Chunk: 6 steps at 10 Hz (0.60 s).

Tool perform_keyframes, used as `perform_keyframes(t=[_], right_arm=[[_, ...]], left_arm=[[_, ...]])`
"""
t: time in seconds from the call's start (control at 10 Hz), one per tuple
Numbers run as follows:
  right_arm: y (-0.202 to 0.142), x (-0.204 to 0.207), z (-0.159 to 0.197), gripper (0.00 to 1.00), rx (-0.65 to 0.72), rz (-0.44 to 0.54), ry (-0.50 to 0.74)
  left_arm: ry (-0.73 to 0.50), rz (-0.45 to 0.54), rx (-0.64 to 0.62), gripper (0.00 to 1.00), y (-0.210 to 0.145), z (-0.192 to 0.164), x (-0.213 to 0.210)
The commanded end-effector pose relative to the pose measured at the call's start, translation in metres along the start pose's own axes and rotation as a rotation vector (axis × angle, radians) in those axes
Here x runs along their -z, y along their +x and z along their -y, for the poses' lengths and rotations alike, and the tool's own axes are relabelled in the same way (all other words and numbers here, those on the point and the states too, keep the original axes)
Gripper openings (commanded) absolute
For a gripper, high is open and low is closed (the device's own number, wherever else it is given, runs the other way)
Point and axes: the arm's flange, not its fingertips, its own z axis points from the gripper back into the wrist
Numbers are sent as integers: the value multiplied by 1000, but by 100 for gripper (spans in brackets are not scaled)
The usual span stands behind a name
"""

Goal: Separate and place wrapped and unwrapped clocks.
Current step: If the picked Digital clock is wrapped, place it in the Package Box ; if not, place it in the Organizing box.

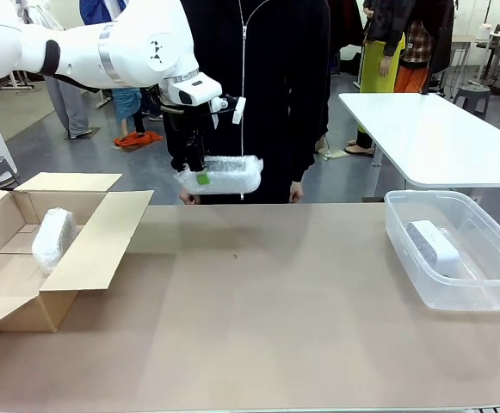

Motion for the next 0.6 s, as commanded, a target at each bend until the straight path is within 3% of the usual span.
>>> perform_keyframes(t=[0.0,0.2,0.5], right_arm=[[0,2,-1,100,-9,0,4],[0,2,-1,100,-9,0,4],[0,2,-1,100,-9,0,4]], left_arm=[[227,45,-243,81,-1,1,-18],[454,116,-515,81,-28,-12,-66],[539,35,-863,81,-100,-15,-102]])
